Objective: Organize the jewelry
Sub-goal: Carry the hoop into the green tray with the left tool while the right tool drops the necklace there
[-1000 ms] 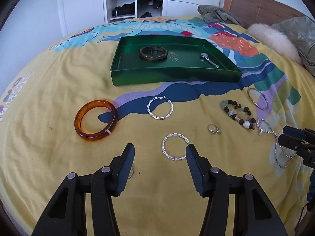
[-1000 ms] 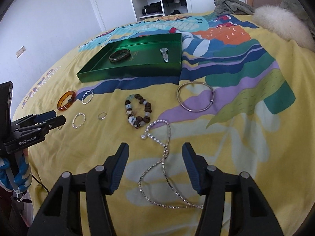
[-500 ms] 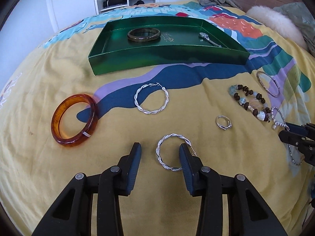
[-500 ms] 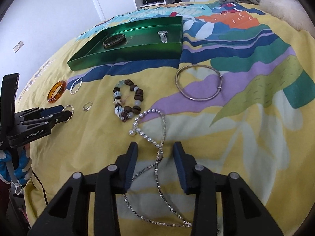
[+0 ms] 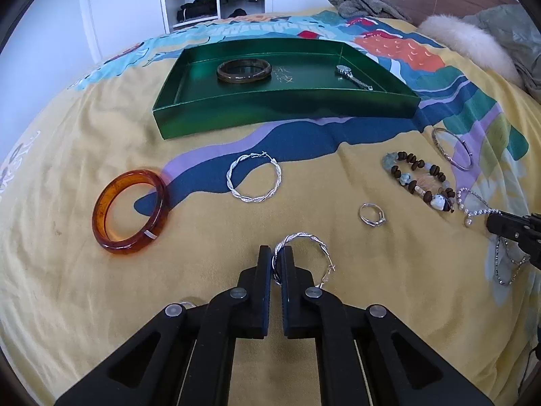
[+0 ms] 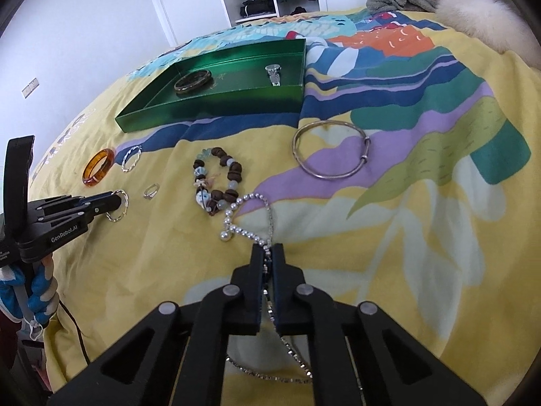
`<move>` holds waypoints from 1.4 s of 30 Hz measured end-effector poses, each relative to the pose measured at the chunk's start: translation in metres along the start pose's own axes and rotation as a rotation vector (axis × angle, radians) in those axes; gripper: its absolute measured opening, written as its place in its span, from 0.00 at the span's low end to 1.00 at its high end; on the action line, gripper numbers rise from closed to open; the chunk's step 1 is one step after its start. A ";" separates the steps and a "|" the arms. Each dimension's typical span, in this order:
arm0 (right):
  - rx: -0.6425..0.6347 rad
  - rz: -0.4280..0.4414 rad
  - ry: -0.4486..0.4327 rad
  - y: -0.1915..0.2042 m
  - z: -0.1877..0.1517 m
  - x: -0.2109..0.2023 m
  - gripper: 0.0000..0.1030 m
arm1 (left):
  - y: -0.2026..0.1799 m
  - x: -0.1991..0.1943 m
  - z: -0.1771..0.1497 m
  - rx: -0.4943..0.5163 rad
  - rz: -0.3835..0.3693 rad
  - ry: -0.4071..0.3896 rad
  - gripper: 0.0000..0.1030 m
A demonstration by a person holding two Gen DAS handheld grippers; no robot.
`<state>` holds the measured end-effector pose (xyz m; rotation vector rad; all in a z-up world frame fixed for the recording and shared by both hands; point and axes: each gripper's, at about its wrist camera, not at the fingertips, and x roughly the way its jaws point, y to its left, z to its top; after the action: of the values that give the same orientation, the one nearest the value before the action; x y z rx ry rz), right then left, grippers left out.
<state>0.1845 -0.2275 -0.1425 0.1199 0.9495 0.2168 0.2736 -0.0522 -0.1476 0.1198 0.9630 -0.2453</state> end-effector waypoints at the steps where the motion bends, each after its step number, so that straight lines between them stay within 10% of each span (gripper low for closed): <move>1: -0.001 0.001 -0.010 0.001 0.000 -0.004 0.04 | 0.000 -0.004 0.000 -0.002 0.000 -0.007 0.05; 26: -0.038 0.002 -0.226 0.043 -0.001 -0.125 0.04 | -0.022 -0.149 0.010 0.035 0.012 -0.260 0.05; 42: -0.082 -0.012 -0.370 0.071 0.054 -0.201 0.04 | -0.008 -0.238 0.058 0.004 0.006 -0.437 0.05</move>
<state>0.1064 -0.2064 0.0618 0.0749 0.5724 0.2133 0.1875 -0.0357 0.0811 0.0684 0.5277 -0.2553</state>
